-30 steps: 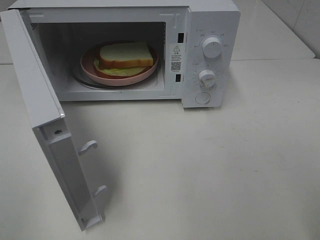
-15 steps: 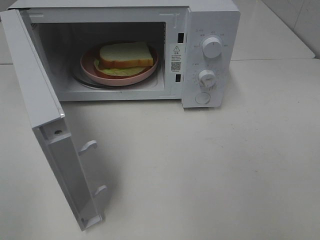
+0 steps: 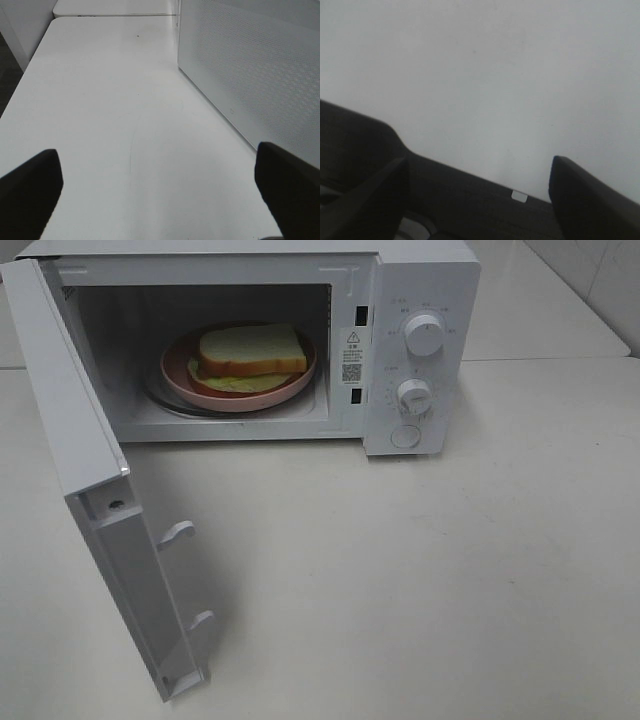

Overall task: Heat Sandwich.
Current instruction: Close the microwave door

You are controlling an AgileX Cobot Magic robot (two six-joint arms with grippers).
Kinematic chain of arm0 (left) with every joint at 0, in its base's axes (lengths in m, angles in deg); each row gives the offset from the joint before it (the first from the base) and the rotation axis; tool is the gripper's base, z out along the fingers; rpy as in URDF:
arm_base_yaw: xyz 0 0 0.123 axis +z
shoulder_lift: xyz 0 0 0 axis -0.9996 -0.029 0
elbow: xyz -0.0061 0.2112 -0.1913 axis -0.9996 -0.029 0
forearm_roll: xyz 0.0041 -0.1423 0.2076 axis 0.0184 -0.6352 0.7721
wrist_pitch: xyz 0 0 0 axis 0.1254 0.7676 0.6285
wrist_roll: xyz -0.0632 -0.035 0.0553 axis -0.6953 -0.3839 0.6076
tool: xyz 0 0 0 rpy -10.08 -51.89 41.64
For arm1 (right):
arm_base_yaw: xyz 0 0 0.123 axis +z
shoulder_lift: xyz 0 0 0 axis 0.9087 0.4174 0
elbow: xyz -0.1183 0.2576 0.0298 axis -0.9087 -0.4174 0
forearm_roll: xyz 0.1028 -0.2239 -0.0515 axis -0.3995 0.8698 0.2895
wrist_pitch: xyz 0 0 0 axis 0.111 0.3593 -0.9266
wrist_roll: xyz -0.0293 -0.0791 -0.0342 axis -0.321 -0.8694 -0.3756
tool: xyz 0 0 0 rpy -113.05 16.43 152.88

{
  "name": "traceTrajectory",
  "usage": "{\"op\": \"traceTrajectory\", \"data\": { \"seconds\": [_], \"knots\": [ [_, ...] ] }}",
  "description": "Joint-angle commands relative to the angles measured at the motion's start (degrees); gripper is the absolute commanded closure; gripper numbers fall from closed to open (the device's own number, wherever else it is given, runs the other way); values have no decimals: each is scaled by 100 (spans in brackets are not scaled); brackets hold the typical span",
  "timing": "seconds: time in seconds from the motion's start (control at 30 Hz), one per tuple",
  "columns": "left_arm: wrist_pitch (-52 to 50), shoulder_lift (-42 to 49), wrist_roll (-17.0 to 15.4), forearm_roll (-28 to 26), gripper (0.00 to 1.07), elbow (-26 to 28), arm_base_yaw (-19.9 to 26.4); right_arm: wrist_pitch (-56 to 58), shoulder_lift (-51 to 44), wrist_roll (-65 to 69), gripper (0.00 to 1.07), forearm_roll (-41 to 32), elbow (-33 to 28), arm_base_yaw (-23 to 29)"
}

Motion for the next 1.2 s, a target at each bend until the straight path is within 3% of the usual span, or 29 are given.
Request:
{"op": "traceTrajectory", "data": {
  "seconds": [0.03, 0.13, 0.6, 0.97, 1.2],
  "knots": [
    [-34, 149, 23, 0, 7, -17, 6, -281, -275, 23, 33, 17, -57, -430],
    [-34, 149, 23, 0, 7, -17, 6, -481, -590, 23, 33, -11, -92, -888],
    [-34, 149, 23, 0, 7, -17, 6, -785, -1238, -52, 33, -149, -275, -1914],
    [-34, 149, 23, 0, 7, -17, 6, -785, -1868, -120, 33, -195, -281, -2469],
    [-34, 120, 11, 0, 7, -17, 6, -785, -1868, -120, 33, -195, -281, -2504]
  ]
}}
